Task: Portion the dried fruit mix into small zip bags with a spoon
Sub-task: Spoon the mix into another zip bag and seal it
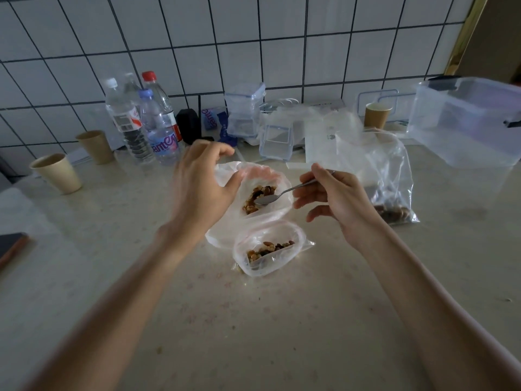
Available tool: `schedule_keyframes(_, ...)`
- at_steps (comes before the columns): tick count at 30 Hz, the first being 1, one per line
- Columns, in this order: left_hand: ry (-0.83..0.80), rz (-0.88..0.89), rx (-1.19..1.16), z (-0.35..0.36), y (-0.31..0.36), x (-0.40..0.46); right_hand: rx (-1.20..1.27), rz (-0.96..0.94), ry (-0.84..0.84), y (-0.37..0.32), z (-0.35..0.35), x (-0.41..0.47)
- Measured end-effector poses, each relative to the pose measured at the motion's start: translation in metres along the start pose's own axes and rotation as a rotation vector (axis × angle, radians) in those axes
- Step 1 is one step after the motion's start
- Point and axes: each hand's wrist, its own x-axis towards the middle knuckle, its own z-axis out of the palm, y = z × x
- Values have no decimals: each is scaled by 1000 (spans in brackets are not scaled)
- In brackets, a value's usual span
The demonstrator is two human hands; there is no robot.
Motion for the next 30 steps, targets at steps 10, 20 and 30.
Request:
schedule_keyframes(10,-232,-185,185,49,-9,17,-120,137,-86,21,13,4)
schedule_keyframes(20,-124,-27,-24,45,-19,-1,-53,118,89,33,20,7)
schedule_keyframes(30,-173,-83,-147,50,-18,-1,-45,100,183,41,24,12)
